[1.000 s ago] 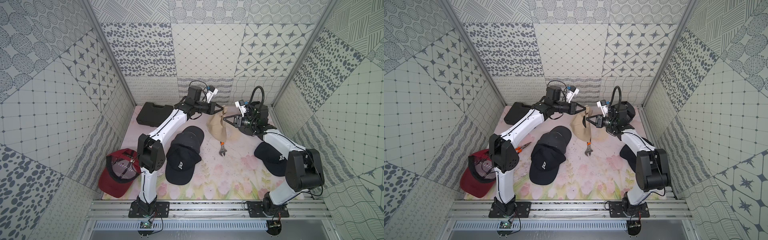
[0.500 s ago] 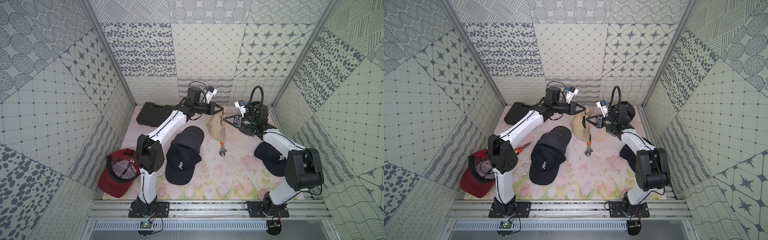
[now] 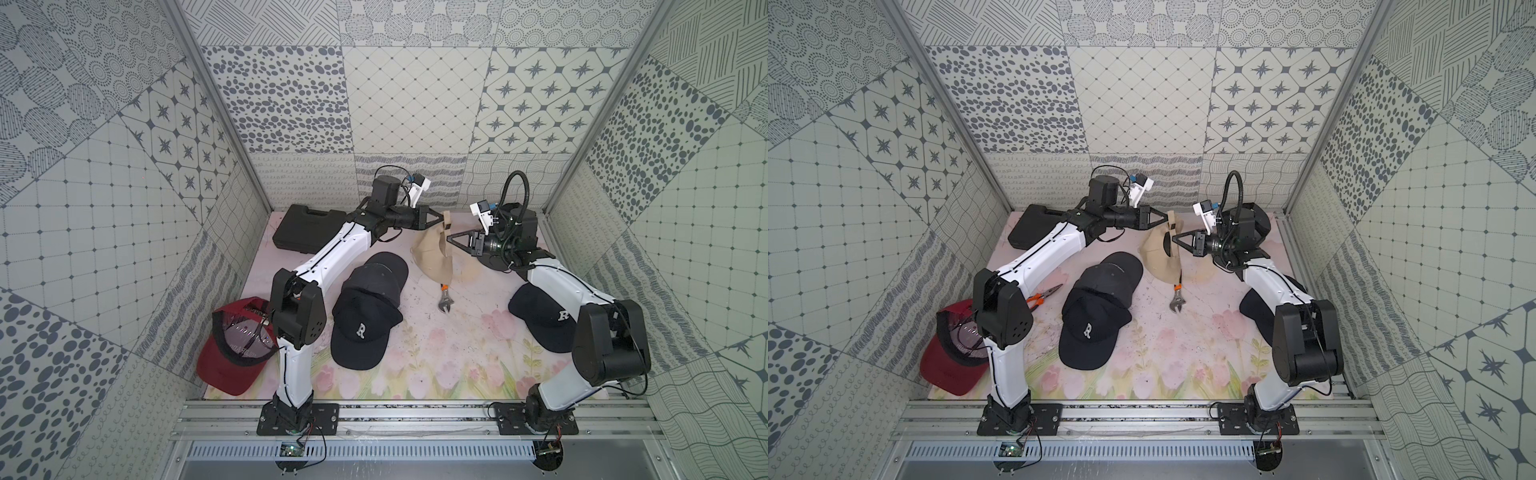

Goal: Open the adjustable buckle of the baseball cap
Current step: Adjust the baseball cap.

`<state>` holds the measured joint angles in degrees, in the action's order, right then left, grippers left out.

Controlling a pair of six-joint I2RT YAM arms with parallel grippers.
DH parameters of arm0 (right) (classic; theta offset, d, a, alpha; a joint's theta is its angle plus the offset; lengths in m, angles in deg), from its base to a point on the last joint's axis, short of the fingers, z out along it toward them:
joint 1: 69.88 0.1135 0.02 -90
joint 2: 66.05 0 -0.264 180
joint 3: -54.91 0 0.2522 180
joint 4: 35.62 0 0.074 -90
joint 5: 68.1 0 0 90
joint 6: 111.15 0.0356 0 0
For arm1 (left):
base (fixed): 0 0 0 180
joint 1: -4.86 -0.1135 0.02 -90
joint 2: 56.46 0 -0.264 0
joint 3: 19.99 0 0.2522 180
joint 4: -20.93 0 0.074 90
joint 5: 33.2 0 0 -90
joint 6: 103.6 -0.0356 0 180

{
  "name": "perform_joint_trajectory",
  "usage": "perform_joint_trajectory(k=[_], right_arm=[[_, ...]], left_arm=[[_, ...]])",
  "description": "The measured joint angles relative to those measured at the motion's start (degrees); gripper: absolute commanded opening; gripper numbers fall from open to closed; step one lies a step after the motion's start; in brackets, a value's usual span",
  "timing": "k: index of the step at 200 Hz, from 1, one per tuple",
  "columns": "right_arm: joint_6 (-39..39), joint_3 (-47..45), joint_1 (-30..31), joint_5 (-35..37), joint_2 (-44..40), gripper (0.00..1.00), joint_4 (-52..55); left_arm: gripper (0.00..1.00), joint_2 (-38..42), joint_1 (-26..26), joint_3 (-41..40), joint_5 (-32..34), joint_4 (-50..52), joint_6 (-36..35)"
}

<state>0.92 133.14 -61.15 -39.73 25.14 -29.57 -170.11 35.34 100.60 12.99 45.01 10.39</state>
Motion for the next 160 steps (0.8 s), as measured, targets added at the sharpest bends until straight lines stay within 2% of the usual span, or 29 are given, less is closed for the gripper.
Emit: perform_joint_trajectory(k=[18, 66, 160], right_arm=[[0.0, 0.5, 0.0, 0.5, -0.1, 0.00, -0.4], [0.0, 3.5, 0.0, 0.3, -0.1, 0.00, -0.9], [-2.2, 5.3, 0.9, -0.7, 1.6, 0.00, 0.4]], left_arm=[[0.25, 0.0, -0.1, -0.3, 0.2, -0.6, -0.1], [0.34, 0.0, -0.2, -0.8, 0.0, -1.2, 0.0], [0.37, -1.1, -0.7, -0.8, -3.4, -3.7, 2.0]])
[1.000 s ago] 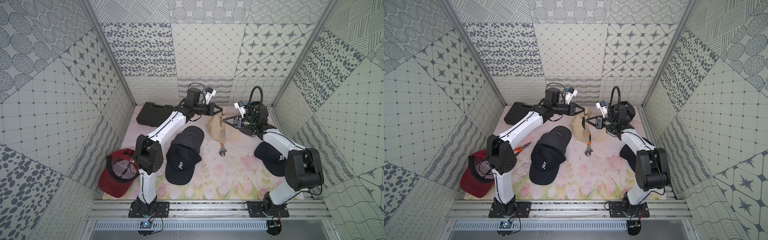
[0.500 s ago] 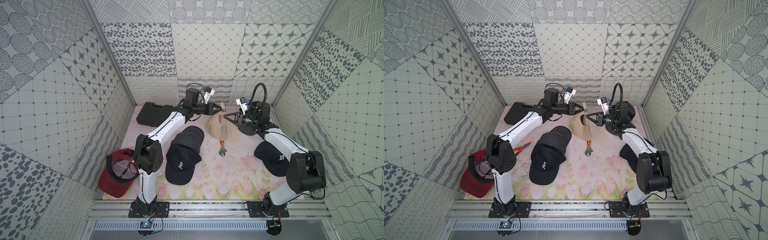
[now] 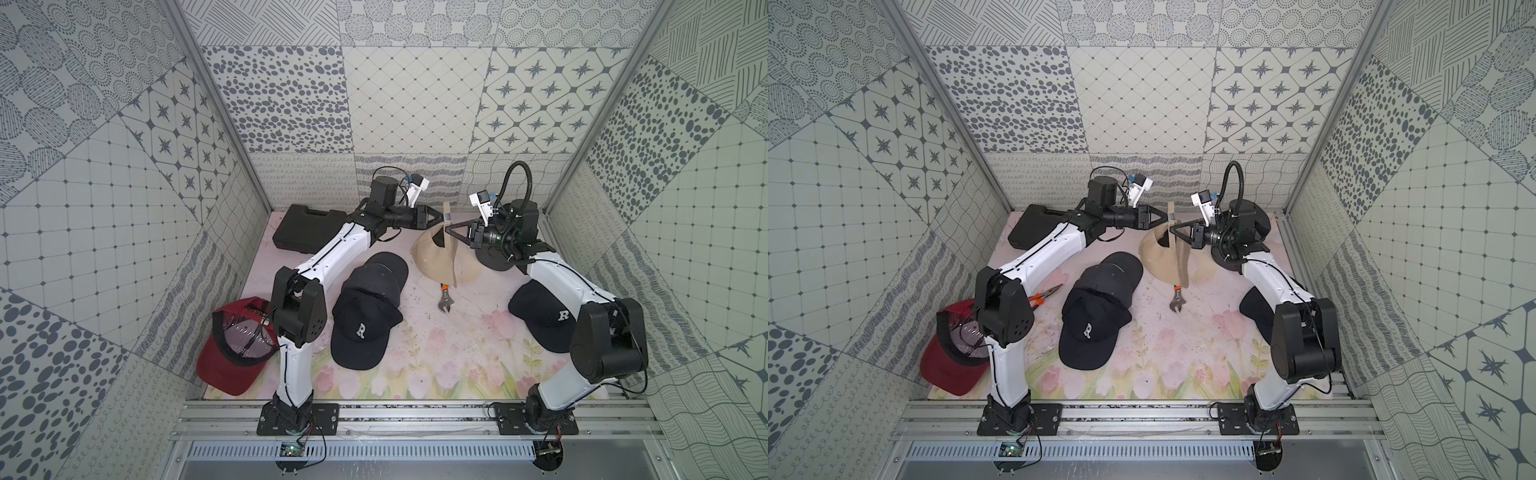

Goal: Open the adjustable buckle of the baseball cap
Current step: Adjust the baseball cap.

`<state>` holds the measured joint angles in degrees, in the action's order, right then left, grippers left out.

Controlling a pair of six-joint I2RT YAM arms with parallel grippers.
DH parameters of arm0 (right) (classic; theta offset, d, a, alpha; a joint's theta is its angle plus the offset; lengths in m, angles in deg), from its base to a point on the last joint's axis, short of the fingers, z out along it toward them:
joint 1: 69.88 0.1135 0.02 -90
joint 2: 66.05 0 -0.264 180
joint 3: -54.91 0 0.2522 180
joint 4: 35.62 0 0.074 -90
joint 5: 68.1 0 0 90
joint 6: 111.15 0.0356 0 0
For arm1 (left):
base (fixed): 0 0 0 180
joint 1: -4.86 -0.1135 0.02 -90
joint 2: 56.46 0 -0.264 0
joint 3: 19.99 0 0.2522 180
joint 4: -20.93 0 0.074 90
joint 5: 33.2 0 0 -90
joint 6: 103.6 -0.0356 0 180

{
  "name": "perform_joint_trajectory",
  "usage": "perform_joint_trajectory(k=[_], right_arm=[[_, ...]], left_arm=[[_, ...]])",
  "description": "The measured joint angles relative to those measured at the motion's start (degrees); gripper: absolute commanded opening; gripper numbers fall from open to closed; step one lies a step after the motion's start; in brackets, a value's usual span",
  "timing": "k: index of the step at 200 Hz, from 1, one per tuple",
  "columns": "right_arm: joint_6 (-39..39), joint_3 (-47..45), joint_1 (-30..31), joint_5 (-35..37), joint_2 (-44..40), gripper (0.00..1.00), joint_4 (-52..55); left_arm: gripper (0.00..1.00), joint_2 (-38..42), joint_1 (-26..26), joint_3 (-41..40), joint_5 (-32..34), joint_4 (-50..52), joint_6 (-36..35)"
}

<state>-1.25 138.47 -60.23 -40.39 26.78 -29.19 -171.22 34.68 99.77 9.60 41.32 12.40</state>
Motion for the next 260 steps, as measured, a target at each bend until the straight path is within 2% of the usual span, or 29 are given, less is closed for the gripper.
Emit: perform_joint_trajectory(k=[48, 89, 119, 132, 167, 191, 202, 211, 240, 249, 260], right_arm=[[-0.2, 0.3, 0.0, 0.5, 0.1, 0.00, 1.2], [0.1, 1.2, -0.7, -0.3, 0.2, 0.00, 1.5], [0.2, 2.1, -0.9, -0.9, 0.3, 0.00, 1.2], [0.3, 2.6, -1.0, -1.0, 0.4, 0.00, 1.0], [0.7, 2.8, -1.0, -1.3, 1.2, 0.00, 0.3], [1.0, 2.8, -1.0, -1.6, 1.7, 0.00, 0.2], [1.2, 2.8, -1.1, -1.7, 1.7, 0.00, 0.2], [1.2, 2.8, -1.0, -1.9, 1.7, 0.00, 0.0], [1.1, 2.8, -1.0, -2.2, 1.7, 0.00, -0.2], [1.1, 2.8, -1.0, -2.2, 1.7, 0.00, -0.2], [1.1, 2.5, -1.0, -2.2, 1.7, 0.00, -0.3]], left_arm=[[0.43, 0.0, 0.0, -1.5, -1.8, -0.7, -0.4], [0.44, 0.4, -0.6, -3.1, -2.6, -1.3, -2.3], [0.36, 0.5, -0.7, -3.8, -4.0, -1.3, -3.6], [0.36, 0.5, -0.8, -4.0, -4.6, -1.2, -3.8], [0.47, 0.5, -1.1, -4.3, -6.2, -2.2, -3.7], [0.49, 0.6, -1.2, -5.0, -6.6, -3.2, -3.7], [0.43, 0.8, -1.2, -5.4, -6.7, -3.4, -3.6], [0.32, 1.0, -1.2, -5.7, -6.8, -3.7, -3.7], [0.05, 1.4, -1.3, -6.5, -6.9, -5.0, -3.6], [0.00, 1.4, -1.4, -6.7, -6.8, -5.7, -3.0], [0.00, 1.4, -1.5, -7.0, -6.8, -6.5, -2.6]])
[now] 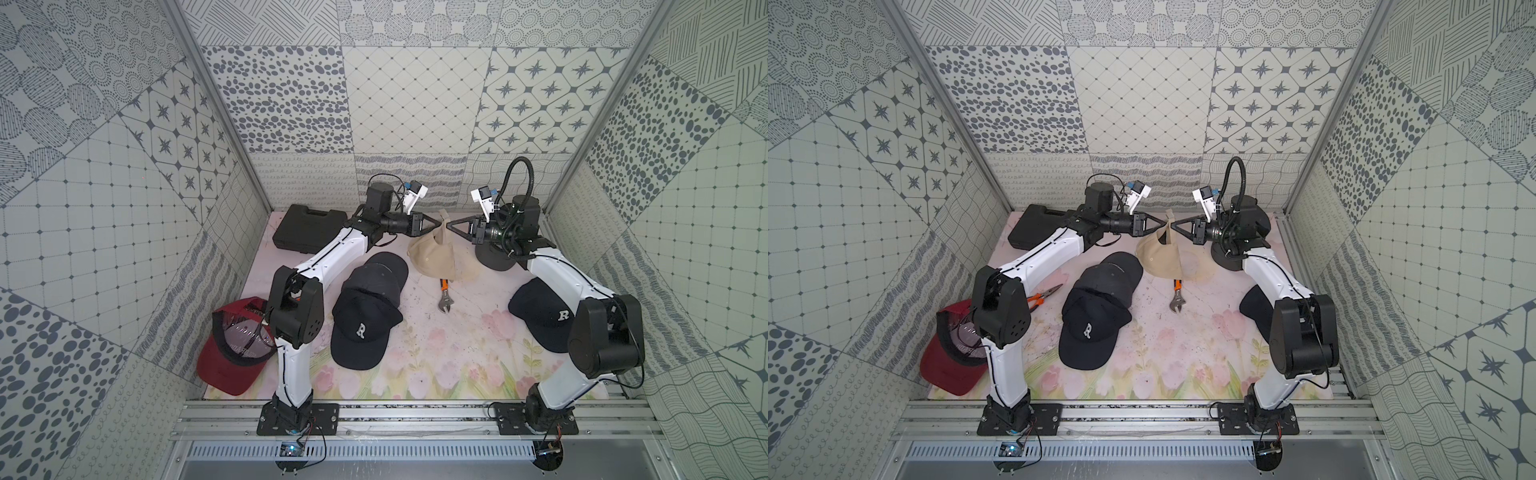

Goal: Open the adjustable buckle of the baseball cap
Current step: Adjust the baseball cap.

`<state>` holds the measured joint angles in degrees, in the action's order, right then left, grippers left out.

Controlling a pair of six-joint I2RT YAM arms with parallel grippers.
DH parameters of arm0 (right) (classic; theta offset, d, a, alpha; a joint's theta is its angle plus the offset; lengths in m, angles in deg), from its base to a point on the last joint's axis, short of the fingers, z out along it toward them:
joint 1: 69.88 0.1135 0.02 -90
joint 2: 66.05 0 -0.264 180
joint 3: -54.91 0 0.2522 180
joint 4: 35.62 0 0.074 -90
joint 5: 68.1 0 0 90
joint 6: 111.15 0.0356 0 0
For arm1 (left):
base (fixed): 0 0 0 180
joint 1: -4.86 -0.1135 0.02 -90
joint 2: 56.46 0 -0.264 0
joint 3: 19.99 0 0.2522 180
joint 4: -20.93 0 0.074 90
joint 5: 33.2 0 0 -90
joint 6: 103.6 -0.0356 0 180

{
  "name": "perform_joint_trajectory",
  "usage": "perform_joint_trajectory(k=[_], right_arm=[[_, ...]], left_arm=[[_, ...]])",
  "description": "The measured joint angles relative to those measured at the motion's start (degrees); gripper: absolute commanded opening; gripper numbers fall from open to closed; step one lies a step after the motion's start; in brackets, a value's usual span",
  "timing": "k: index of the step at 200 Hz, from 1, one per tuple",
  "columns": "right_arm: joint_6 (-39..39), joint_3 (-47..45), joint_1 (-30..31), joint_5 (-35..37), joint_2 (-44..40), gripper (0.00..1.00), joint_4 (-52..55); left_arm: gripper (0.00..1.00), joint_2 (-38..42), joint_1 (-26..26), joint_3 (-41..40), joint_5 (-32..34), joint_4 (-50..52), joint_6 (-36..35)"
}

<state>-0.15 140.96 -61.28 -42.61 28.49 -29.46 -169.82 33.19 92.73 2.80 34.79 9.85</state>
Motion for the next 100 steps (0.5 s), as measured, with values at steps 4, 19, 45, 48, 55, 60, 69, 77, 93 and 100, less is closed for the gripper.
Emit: perform_joint_trajectory(k=[4, 19, 45, 48, 55, 60, 69, 77, 93, 100], right_arm=[[0.0, -0.2, 0.0, 0.0, 0.0, 0.00, 0.0], [-0.2, -1.0, 0.0, 0.1, 0.0, 0.00, 0.1], [-1.0, -1.9, 0.0, 0.7, 0.0, 0.00, 1.1], [-1.1, -1.9, 0.0, 0.9, 0.0, 0.00, 1.3], [-1.3, -2.1, 0.0, 1.1, 0.0, 0.00, 1.6], [-1.5, -2.2, 0.0, 1.2, 0.0, 0.00, 1.7], [-1.7, -2.4, 0.0, 1.5, 0.0, 0.00, 1.8], [-1.9, -2.6, 0.0, 1.7, 0.0, 0.00, 1.9], [-2.1, -2.6, -0.1, 1.9, 0.0, 0.00, 2.1], [-2.2, -2.6, -0.1, 2.0, 0.0, 0.00, 2.2]], left_arm=[[0.00, 0.0, -0.1, -0.1, 0.0, -0.2, 0.2], [0.00, 0.0, -0.3, -0.7, 0.0, -1.4, 0.8], [0.00, 0.2, -0.4, -1.3, 0.4, -2.6, 1.7], [0.00, 0.3, -0.5, -1.3, 0.4, -2.6, 1.7], [0.00, 0.5, -0.5, -1.4, 0.5, -2.8, 1.9], [0.00, 0.6, -0.5, -1.4, 0.5, -2.8, 1.9], [0.21, 0.8, -0.5, -1.4, 0.5, -3.0, 1.9], [0.38, 0.9, -0.5, -1.4, 0.6, -2.9, 1.6], [0.54, 0.9, -0.6, -1.1, 0.8, -2.3, 1.0], [0.55, 1.1, -0.6, -1.2, 0.9, -1.6, 0.4]])
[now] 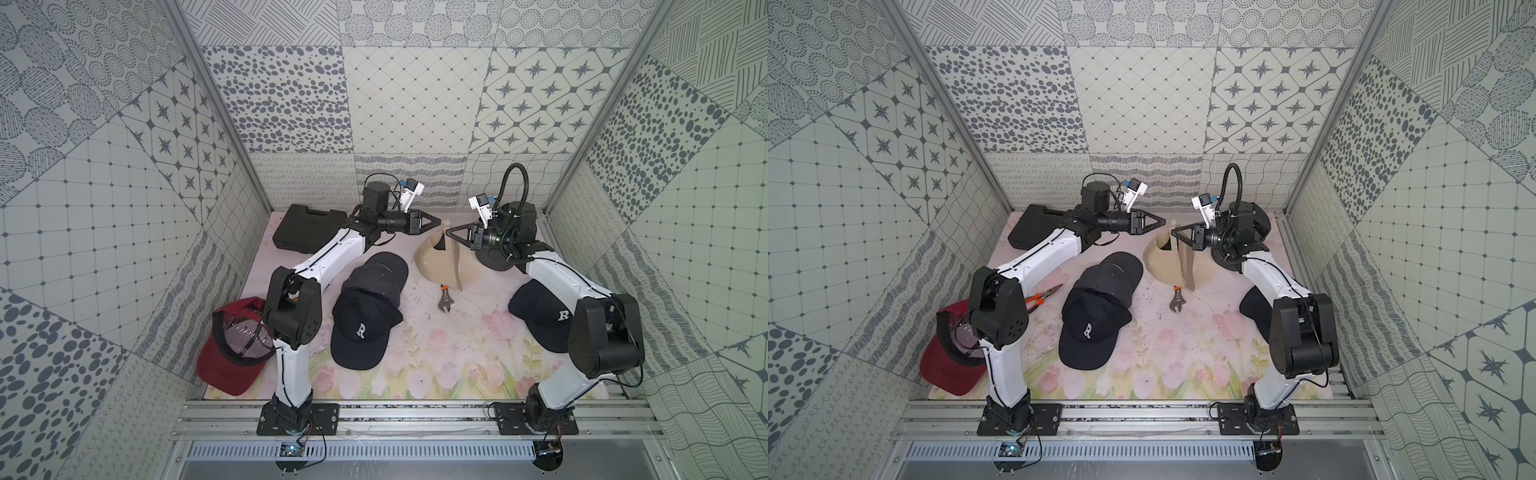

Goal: Open the adjustable buckle of the baseball cap
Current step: Adjust the baseball cap.

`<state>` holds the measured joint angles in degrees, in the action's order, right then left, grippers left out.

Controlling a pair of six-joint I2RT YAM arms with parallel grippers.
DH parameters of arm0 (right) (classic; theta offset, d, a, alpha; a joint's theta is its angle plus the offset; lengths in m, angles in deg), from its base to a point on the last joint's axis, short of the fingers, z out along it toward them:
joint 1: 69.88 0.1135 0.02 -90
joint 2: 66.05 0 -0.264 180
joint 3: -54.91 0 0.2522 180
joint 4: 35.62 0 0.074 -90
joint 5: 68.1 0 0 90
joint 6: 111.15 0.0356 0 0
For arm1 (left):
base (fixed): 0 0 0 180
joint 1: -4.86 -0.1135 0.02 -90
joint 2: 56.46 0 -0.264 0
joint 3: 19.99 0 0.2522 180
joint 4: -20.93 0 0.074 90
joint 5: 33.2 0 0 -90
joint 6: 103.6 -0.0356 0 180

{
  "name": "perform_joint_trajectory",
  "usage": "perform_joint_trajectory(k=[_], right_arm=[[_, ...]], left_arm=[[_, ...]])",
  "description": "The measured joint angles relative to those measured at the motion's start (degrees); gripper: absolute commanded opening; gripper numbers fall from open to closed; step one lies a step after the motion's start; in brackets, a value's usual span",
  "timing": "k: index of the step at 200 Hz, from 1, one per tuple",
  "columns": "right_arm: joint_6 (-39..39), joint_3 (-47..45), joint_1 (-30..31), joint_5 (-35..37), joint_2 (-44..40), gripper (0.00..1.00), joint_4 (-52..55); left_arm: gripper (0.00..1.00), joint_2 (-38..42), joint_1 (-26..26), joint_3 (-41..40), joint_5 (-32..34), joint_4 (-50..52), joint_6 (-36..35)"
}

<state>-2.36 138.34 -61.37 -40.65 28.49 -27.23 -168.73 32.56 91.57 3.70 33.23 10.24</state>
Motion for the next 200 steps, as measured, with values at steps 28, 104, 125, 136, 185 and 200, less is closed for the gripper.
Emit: perform_joint_trajectory(k=[28, 104, 125, 136, 185, 200], right_arm=[[-0.2, 0.0, -0.3, 0.0, 0.0, 0.00, 0.5], [1.6, 0.1, -0.3, -1.0, 0.0, 0.00, -1.1], [2.4, 0.1, -0.3, -1.3, 0.0, 0.00, -2.0], [2.7, 0.1, -0.2, -1.3, 0.0, 0.00, -2.2], [3.8, 0.0, -0.2, -0.8, 0.0, 0.00, -2.4], [4.6, -0.4, -0.2, -0.1, -0.1, 0.03, -3.1]], left_arm=[[0.58, 1.2, 0.0, -0.9, 0.1, 2.0, -3.4], [0.51, 2.0, 0.2, -1.9, 2.6, 5.4, -10.7], [0.50, 1.7, 0.8, -1.4, 3.4, 6.6, -12.6], [0.47, 1.3, 1.2, -0.8, 3.8, 7.3, -13.5], [0.00, -0.3, 3.2, 2.4, 6.3, 11.3, -17.6], [0.00, -0.3, 3.4, 2.5, 7.6, 11.9, -18.8]])
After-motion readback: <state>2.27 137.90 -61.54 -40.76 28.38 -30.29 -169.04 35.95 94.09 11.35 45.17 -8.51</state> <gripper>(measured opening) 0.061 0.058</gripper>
